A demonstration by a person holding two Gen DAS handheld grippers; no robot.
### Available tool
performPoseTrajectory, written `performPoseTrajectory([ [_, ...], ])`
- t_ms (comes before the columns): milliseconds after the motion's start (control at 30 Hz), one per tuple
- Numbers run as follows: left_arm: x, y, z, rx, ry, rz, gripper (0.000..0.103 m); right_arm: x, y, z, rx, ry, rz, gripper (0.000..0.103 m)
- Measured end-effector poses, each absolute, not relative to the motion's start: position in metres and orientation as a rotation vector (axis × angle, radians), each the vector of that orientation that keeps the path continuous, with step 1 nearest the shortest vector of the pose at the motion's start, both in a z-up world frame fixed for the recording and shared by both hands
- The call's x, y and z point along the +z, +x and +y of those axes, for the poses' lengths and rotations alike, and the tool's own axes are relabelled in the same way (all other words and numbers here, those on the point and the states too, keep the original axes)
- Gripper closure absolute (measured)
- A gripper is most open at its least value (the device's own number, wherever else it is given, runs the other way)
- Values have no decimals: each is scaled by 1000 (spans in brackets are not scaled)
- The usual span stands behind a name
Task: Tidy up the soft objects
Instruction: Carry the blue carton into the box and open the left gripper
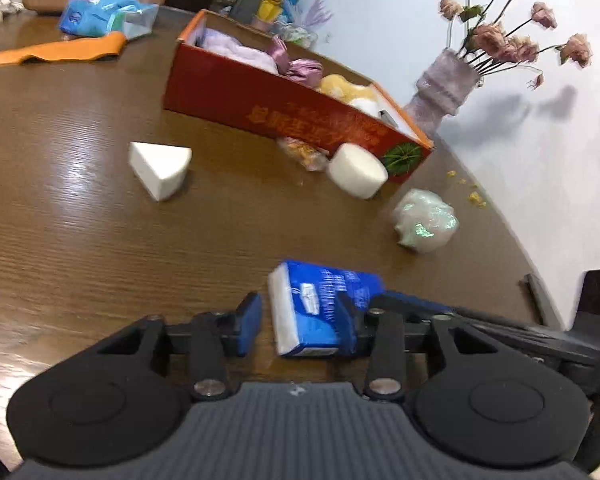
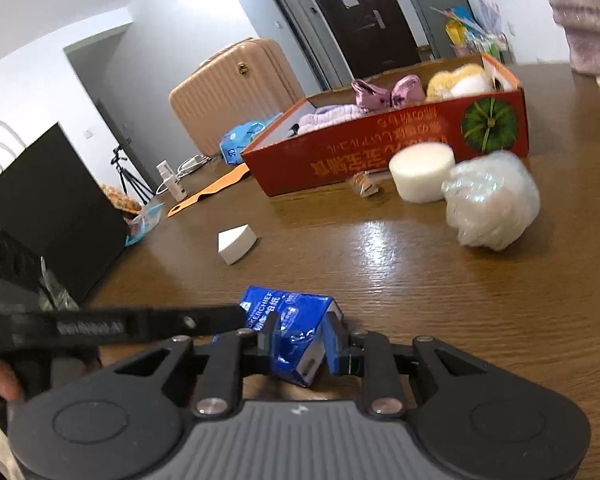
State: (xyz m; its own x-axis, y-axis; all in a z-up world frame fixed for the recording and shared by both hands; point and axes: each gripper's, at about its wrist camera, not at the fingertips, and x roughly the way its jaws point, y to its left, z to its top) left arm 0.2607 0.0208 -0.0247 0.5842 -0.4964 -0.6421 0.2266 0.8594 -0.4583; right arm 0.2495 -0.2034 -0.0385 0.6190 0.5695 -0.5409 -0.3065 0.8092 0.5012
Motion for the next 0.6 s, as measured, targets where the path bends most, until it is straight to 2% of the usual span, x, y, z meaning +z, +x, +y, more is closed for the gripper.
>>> performPoseTrajectory([
  [233,-26,258,20,-423,-369,846,74,-41,244,-194,517,304,714,78],
  [467,-17,244,16,-426,-356,828,78,-27,227,-197,481,290,676,87],
  [600,16,264,8,-476,-340,759,78,7,234,-205,459,255,589,87],
])
